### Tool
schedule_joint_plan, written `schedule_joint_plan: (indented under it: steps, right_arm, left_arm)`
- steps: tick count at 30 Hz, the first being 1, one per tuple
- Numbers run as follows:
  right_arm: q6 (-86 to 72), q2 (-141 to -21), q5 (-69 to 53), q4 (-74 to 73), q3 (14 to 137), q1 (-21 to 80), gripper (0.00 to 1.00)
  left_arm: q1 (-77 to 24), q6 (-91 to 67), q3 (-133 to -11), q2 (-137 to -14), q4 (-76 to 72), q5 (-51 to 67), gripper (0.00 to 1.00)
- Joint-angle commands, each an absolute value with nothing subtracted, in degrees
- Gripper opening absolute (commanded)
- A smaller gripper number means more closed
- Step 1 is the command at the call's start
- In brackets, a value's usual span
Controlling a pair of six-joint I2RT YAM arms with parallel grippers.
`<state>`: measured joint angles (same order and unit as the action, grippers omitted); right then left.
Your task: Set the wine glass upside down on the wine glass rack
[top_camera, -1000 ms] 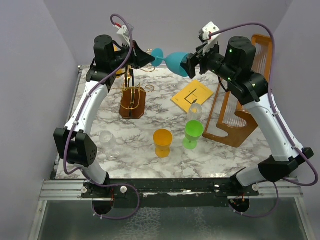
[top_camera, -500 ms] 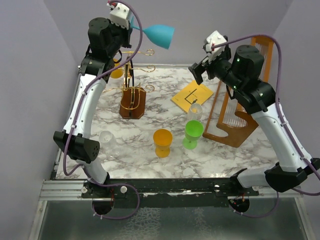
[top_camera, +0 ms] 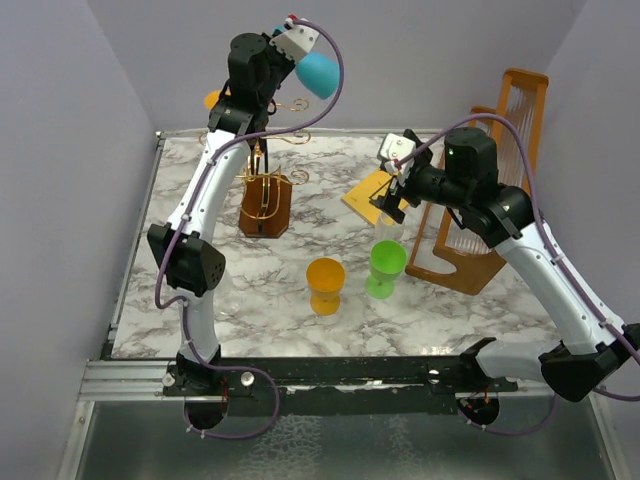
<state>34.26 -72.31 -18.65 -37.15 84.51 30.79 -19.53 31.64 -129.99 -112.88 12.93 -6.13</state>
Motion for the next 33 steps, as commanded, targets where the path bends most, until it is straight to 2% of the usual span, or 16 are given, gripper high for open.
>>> schedule_joint_plan:
  steps: [1, 16, 33]
  right_arm:
    - [37.44, -70.37, -26.86, -39.20, 84.55, 30.90, 1.00]
    - [37.27, -71.27, -27.51, -39.11, 84.28, 30.92, 1.00]
    - [37.53, -71.88, -28.25, -39.28, 84.55, 30.94, 1.00]
  left_arm:
    - [-21.11, 39.89, -131.32, -115.70, 7.08, -6.53, 0.00]
    - [-23.05, 54.79, -135.19, -127.08, 6.75, -8.61, 0.00]
    - [-20.84, 58.45, -130.43, -124.46, 11.27, -11.59, 0.00]
